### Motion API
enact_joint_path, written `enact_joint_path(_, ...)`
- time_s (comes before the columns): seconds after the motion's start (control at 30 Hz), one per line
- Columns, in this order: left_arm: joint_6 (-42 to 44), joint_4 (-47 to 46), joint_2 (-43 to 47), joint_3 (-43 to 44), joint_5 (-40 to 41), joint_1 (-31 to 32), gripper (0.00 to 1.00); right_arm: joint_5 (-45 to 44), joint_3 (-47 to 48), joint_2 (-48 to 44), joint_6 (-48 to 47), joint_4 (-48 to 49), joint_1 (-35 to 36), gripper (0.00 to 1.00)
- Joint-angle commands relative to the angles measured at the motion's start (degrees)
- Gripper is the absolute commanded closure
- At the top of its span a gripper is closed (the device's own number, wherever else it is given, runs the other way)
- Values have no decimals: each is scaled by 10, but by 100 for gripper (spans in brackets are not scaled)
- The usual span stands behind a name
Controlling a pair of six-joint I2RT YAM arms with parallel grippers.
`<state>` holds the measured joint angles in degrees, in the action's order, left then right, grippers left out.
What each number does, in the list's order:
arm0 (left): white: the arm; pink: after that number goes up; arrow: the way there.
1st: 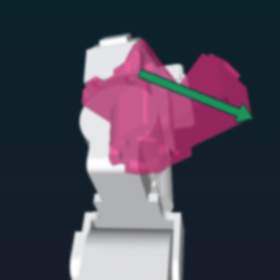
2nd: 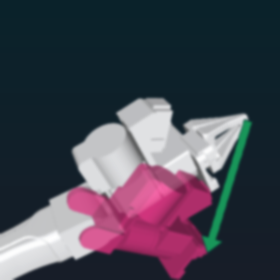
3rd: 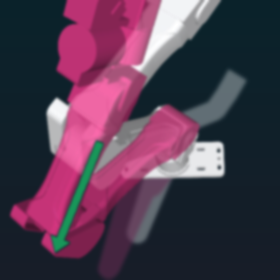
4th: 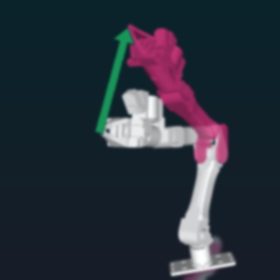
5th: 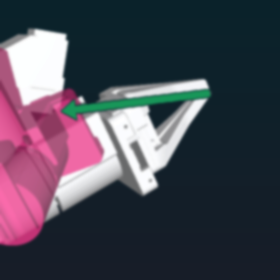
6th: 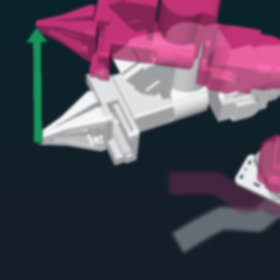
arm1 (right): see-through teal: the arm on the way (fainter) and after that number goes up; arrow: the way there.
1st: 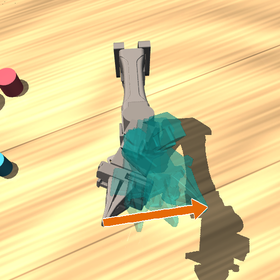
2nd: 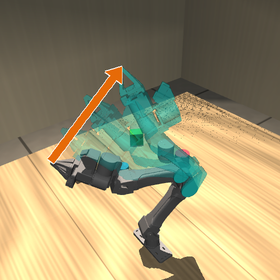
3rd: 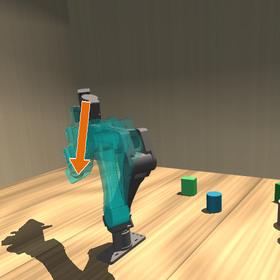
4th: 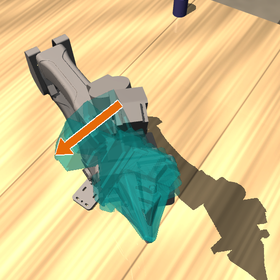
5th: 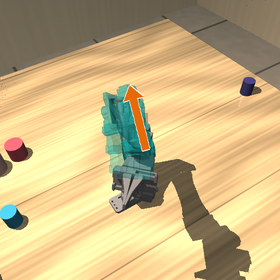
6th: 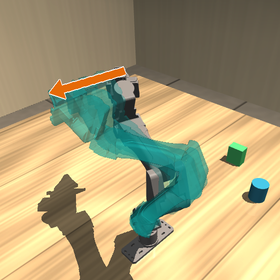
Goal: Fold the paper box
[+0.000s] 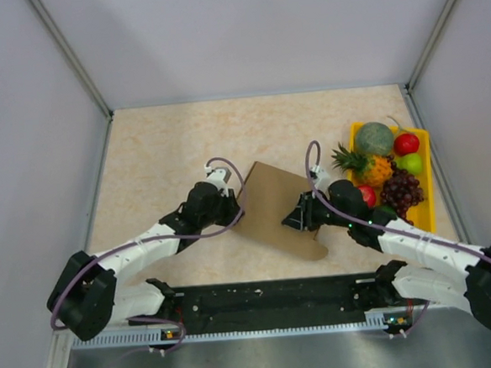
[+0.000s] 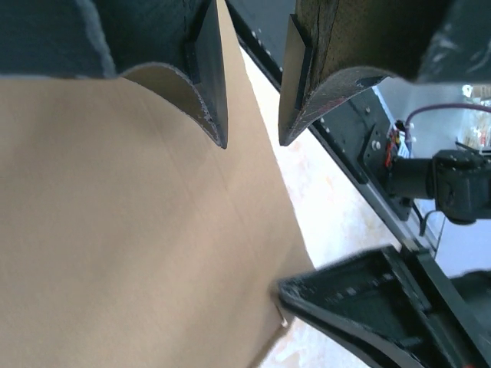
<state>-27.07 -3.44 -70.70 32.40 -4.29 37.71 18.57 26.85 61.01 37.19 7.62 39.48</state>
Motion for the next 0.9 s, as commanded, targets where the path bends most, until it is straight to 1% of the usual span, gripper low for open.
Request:
enact_joint_path(0.0,7,15,62,-5,-3,-18,73,-36,-37,-98,-19,-92,-4,67)
enact_joint_path(0.03,6,24,81,-1,-4,-24,69,-48,-39,-112,-18,-103,-4,67)
enact_joint_path(0.07,4,31,87,4,-8,-31,67,-53,-43,-126,-17,-123,-5,67)
enact_joint_path(0.13,3,52,100,17,-24,-63,61,-63,-45,-149,-12,-138,-4,67)
enact_joint_path(0.2,-5,49,101,20,-67,-107,53,-80,-41,-154,-3,-173,-4,67)
enact_joint_path(0.23,-6,39,96,19,-80,-119,49,-117,-37,-159,7,-195,-5,66)
enact_joint_path(0.27,-4,39,90,20,-87,-128,42,-138,-33,-164,16,-217,-5,66)
enact_joint_path(0.3,1,40,82,26,-104,-141,39,-152,-35,-171,28,-239,-5,63)
enact_joint_path(0.37,14,14,51,31,-125,-146,36,-183,-46,-189,40,-246,-4,54)
enact_joint_path(0.4,21,10,26,40,-152,-146,35,-183,-49,-193,45,-250,-6,48)
enact_joint_path(0.47,34,19,0,55,-167,-146,34,-199,-51,-195,45,-253,-12,44)
enact_joint_path(0.5,38,8,-13,57,-172,-146,34,-199,-53,-194,42,-253,-17,41)
enact_joint_path(0.57,37,-24,-35,52,-181,-146,36,-188,-58,-191,35,-245,-37,39)
enact_joint_path(0.63,40,-38,-55,47,-186,-146,42,-153,-62,-182,17,-229,-69,39)
enact_joint_path(0.73,42,-54,-76,40,-189,-146,51,-126,-69,-164,-16,-202,-86,40)
enact_joint_path(0.87,38,-84,-72,7,-194,-145,58,-88,-81,-115,-46,-113,-99,40)
